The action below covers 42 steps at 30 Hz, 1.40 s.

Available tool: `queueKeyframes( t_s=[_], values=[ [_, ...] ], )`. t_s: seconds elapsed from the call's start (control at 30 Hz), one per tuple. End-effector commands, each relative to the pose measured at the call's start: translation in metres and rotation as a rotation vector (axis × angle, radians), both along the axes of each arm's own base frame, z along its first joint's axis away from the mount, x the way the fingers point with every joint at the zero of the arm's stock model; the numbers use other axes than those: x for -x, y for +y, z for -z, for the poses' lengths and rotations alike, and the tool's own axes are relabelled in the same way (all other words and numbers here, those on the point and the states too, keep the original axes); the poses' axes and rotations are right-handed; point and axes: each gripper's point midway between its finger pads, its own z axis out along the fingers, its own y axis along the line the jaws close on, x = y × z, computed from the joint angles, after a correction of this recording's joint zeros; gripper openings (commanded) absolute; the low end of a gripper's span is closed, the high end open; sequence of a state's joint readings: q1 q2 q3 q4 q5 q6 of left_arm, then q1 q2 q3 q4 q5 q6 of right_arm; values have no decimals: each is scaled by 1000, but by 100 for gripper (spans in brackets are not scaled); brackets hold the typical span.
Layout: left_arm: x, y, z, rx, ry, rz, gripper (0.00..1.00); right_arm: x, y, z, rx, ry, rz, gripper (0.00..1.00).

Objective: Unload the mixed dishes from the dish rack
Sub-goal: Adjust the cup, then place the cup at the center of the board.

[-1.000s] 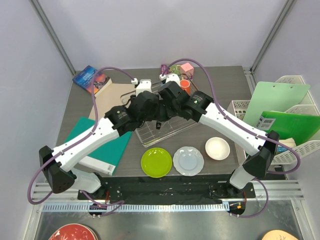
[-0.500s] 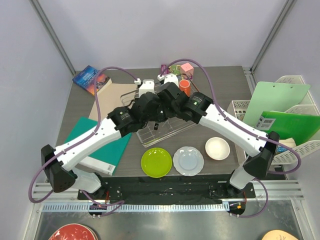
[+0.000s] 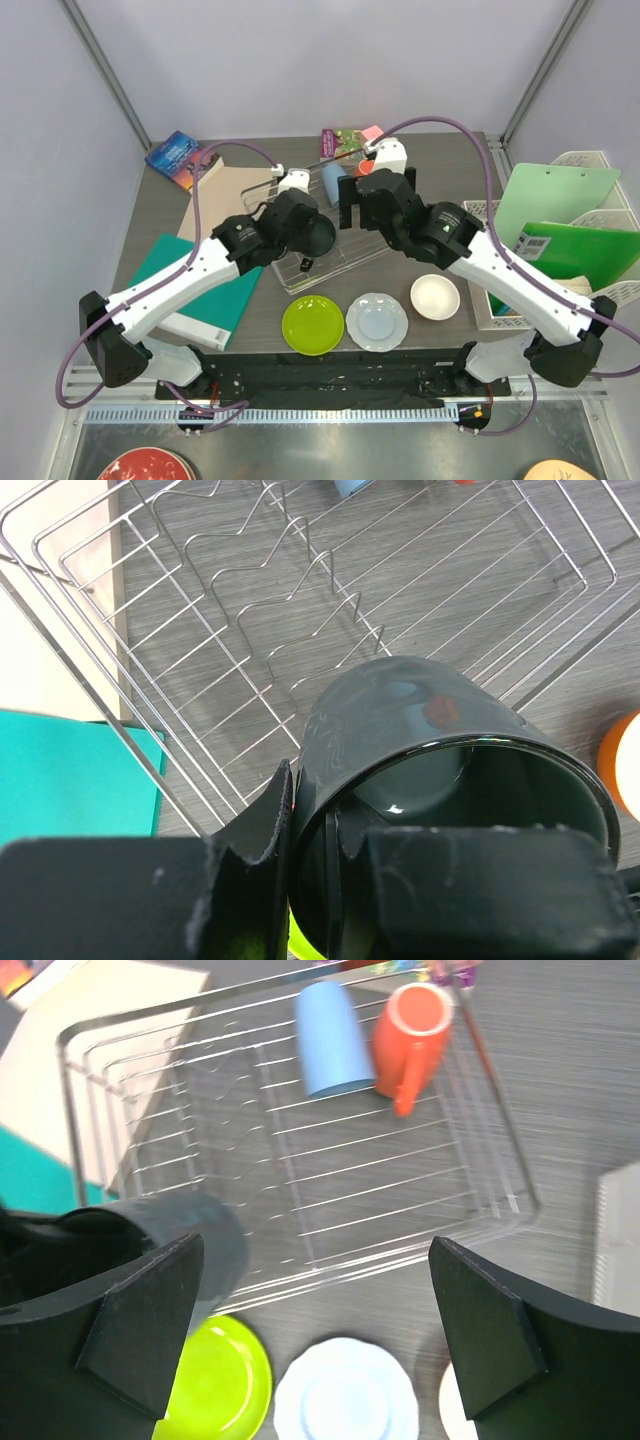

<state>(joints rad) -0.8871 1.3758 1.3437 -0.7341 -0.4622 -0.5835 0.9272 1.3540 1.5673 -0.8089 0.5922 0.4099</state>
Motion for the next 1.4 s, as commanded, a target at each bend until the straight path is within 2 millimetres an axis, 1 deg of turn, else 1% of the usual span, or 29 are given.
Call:
queueKeyframes(
  t_s=[0.0,0.03,0.07,0.1,0.13,0.17,0.23,0.3,0.33,0.37,0.4,0.47,0.53,0.57,0.63,0.67,0.7,0.77,0.8,0.83,0.87,0.9,1.0,1.03,1.07,1.1,1.13,1.3,1.37],
  values=[
    [-1,-5,-51,140,-85,13,0,-5,-46,-26,-36,-138,204,100],
    [0,-7,-50,146,-78,20,0,0,-61,-38,-61,-175,238,100],
    [1,-8,-48,152,-67,26,0,1,-77,-34,-31,-200,307,99],
    [4,-10,-41,154,-50,37,0,4,-86,-37,-40,-216,333,100],
    [10,-17,-35,167,-24,59,0,6,-94,-39,-52,-233,357,100],
    [12,-23,-35,186,-24,78,0,13,-107,-40,-66,-254,382,100],
    [18,-35,-27,198,7,113,0,17,-116,-42,-106,-279,400,100],
    [25,-50,-24,207,24,154,0,26,-132,-40,-136,-302,434,100],
    [27,-57,-27,219,26,168,0,28,-137,-41,-162,-310,447,100],
    [32,-68,-21,216,52,193,0,33,-144,-39,-172,-316,456,100],
    [35,-73,-20,220,62,208,0,35,-147,-39,-181,-320,462,100],
    [37,-86,-10,208,87,228,0,38,-151,-37,-190,-321,461,100],
    [45,-99,-1,198,107,255,0,41,-154,-32,-192,-320,462,99],
    [49,-107,12,182,135,269,0,41,-154,-26,-182,-315,463,100],
    [54,-116,20,175,151,285,0,41,-157,-19,-167,-314,473,100],
    [56,-120,25,169,161,292,0,41,-157,-11,-150,-306,474,99],
    [61,-126,34,161,181,304,0,41,-156,-7,-149,-301,474,100],
    [65,-134,41,162,192,315,0,40,-154,4,-138,-285,470,100],
    [68,-138,49,156,209,324,0,40,-152,7,-133,-280,466,100],
    [69,-141,51,163,211,331,0,39,-150,10,-131,-274,461,100],
    [69,-143,55,165,215,336,0,39,-148,15,-126,-264,452,100],
    [71,-143,64,156,229,333,0,38,-145,18,-129,-256,446,100],
    [72,-148,74,168,244,338,0,36,-142,26,-120,-244,442,100],
    [73,-149,82,164,260,334,0,36,-141,28,-116,-241,440,99],
    [75,-151,85,165,266,339,0,36,-141,30,-113,-239,440,100],
    [76,-152,88,161,272,342,0,36,-141,31,-112,-239,441,100],
    [77,-153,96,149,283,338,0,36,-141,32,-109,-240,443,100],
    [88,-163,111,120,303,363,0,36,-146,33,-99,-252,462,100],
    [90,-163,118,106,314,363,0,36,-147,32,-95,-255,465,99]
  ],
)
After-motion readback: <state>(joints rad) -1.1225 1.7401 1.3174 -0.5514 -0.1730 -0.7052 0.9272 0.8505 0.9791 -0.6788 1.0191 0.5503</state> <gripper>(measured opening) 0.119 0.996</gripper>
